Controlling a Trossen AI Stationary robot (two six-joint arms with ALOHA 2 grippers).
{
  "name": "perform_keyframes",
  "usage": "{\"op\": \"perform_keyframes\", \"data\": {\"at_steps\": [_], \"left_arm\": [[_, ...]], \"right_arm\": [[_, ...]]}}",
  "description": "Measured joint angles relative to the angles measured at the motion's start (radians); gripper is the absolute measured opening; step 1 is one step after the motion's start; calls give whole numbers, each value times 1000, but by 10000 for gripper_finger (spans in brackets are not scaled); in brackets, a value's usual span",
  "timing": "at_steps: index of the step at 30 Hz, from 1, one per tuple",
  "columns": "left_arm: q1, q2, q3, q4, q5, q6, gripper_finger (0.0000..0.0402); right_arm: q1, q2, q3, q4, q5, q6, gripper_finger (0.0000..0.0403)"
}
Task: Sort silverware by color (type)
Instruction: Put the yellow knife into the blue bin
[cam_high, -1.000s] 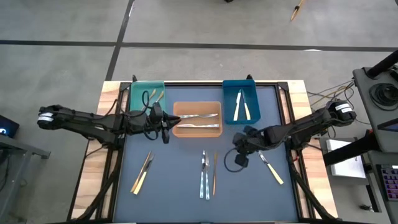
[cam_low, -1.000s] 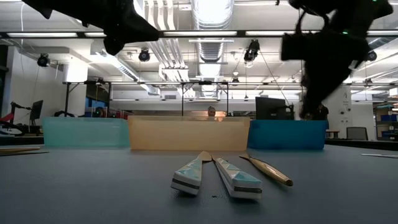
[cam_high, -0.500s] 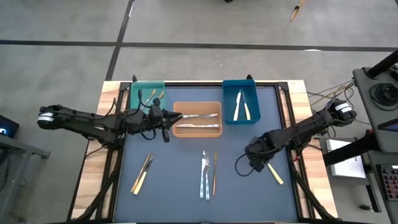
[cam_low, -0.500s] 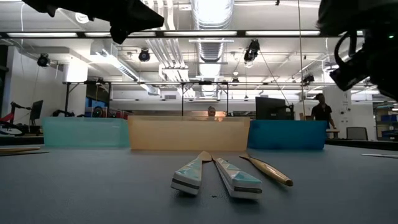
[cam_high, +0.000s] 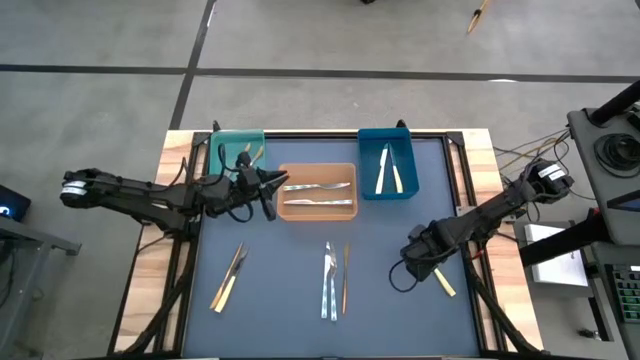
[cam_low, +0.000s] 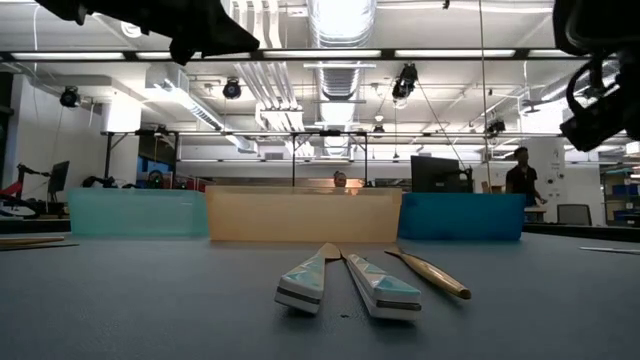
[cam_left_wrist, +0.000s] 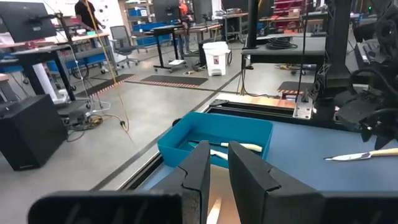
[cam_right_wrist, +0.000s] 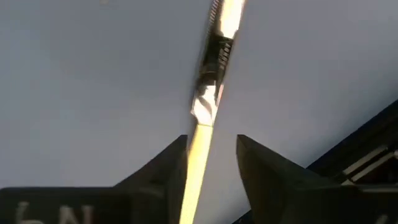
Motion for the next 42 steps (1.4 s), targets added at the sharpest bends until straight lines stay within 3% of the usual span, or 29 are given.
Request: {"op": "perform_keyframes", "data": {"at_steps": [7, 29, 32, 39, 42], "left_arm": [[0, 0, 0, 0, 0, 9, 40], [2, 0, 0, 0, 0, 42, 40], [2, 0, 0, 0, -1, 50, 40], [3, 0, 0, 0, -1, 83, 40], [5, 0, 0, 0, -1, 88, 40]], "right_arm": [[33, 0, -82, 111, -8, 44, 180], [44, -4, -165, 215, 21, 70, 161], [44, -3, -165, 221, 22, 71, 137], [44, -2, -165, 233, 25, 71, 33], [44, -2, -166, 237, 25, 70, 22]]}}
